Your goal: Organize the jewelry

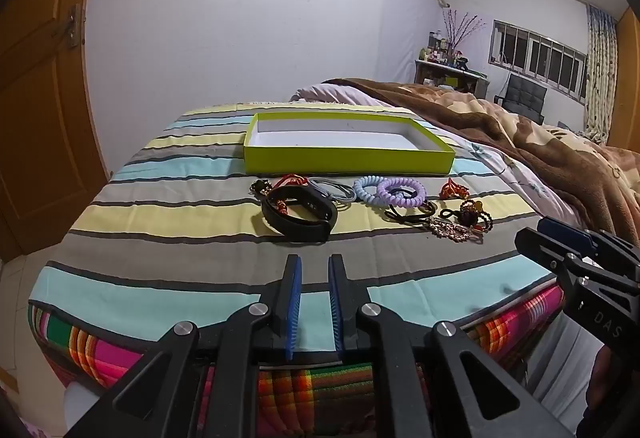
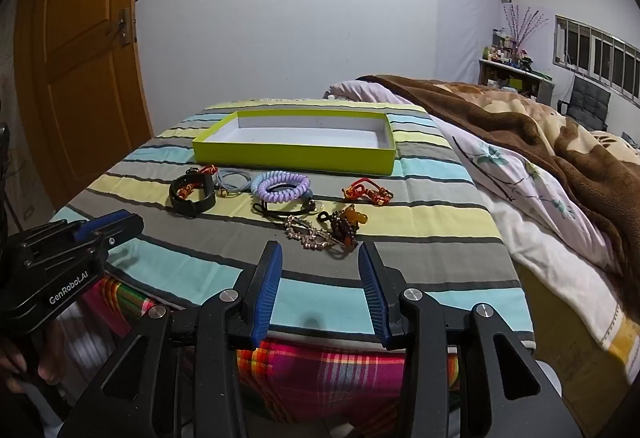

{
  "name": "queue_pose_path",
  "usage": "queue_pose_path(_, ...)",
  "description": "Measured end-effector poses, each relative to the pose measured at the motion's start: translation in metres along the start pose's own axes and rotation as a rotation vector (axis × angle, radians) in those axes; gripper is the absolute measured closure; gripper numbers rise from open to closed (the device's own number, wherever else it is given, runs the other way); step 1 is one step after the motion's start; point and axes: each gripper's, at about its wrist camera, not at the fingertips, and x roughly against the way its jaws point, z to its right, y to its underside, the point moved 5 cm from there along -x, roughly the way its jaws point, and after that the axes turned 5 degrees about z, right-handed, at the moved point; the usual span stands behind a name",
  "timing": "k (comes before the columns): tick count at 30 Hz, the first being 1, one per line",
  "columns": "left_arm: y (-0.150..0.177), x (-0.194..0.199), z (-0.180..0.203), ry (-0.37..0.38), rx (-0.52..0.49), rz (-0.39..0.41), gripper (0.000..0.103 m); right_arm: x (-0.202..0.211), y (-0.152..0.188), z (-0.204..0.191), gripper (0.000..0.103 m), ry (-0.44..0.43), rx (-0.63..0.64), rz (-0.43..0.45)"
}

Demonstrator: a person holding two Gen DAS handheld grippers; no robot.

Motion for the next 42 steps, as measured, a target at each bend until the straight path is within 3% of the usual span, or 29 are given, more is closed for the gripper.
queue_pose_path(42, 0.0035, -0.0035, -0.001, 0.012, 0.024, -0.028, 0.09, -0.0005, -0.0012, 0.0011, 0.062, 0.0, 0.001, 0.008)
